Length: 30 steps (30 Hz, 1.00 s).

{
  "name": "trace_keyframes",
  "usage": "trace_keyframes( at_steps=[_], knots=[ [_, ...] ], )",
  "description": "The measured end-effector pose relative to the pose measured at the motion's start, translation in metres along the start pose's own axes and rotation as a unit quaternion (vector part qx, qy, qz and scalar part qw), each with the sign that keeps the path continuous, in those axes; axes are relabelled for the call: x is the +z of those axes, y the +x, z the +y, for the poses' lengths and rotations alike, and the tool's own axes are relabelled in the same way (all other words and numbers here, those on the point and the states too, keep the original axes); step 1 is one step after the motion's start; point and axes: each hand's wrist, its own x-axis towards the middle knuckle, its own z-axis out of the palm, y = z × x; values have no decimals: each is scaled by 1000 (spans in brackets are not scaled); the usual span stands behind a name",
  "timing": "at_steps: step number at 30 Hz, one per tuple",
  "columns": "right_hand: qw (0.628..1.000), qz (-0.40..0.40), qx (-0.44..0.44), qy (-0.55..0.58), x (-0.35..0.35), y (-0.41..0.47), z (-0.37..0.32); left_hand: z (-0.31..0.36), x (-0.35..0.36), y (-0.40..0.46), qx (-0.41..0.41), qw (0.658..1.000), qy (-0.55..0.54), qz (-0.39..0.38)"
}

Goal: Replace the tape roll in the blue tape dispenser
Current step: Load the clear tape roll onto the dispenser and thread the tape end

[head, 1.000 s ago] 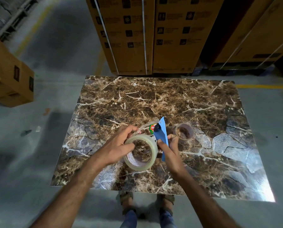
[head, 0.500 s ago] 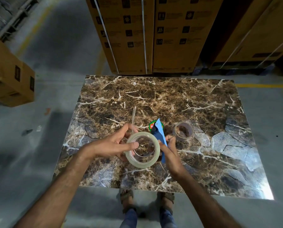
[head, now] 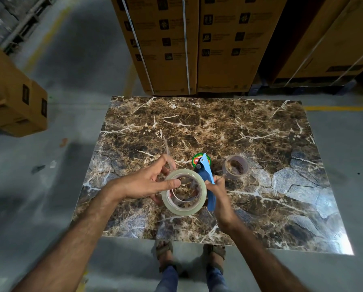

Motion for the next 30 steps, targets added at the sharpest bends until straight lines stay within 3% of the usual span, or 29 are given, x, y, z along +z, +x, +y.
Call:
trace_keyframes(
  at_steps=[7, 13, 17, 30],
  knots=[
    [999, -33, -7, 6, -2, 2, 7, 8, -6, 0, -14, 999, 24, -38],
    [999, -43, -3, -6, 6, -1, 14, 25, 0, 5, -32, 987, 151, -38],
    [1000, -10, 7, -11, 9, -4, 14, 23, 6, 6, -31, 991, 131, -26],
    [996, -70, -49, -32, 9, -13, 23, 1, 14, -5, 22, 997, 69, 10]
  ],
)
